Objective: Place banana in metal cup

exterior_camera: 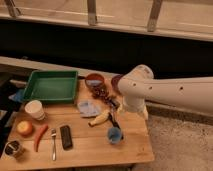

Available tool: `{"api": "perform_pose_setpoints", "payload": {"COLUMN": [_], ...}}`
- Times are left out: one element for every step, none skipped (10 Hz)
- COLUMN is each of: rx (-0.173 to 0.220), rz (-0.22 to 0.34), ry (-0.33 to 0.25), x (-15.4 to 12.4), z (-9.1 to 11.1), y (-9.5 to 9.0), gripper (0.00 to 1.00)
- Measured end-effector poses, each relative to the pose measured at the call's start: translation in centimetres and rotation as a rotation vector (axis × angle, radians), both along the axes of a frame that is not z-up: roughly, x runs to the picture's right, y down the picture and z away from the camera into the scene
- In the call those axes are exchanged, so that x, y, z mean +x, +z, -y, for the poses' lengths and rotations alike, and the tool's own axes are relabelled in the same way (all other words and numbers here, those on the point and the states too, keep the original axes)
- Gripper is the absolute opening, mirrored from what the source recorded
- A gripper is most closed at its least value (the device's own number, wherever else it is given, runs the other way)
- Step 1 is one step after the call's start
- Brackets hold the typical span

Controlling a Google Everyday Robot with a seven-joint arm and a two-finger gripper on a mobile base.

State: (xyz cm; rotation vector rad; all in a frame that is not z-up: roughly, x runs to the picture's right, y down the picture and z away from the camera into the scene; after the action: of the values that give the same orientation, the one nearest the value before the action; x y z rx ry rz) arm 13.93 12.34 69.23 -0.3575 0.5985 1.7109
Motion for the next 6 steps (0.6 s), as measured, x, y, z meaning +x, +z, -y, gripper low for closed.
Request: {"api": "perform_pose_setpoints", "payload": {"rx": [0.009, 0.017, 0.027, 0.031, 0.035, 0.036], "rz": [0.013, 0.03, 0.051, 0.065, 0.088, 0.106], "ry": [-0.015, -0.034, -0.054, -0.068, -0.084, -0.092], "x": [-0.7, -1.9, -3.7, -5.4, -7.8, -9.5], "z": [0.4, 0.9, 1.7, 2.2, 2.7, 3.1], "y": [0.0, 0.1, 0.4, 0.8, 1.4, 1.8], "gripper": [0.8, 0.8, 0.8, 0.8, 0.8, 0.8]}}
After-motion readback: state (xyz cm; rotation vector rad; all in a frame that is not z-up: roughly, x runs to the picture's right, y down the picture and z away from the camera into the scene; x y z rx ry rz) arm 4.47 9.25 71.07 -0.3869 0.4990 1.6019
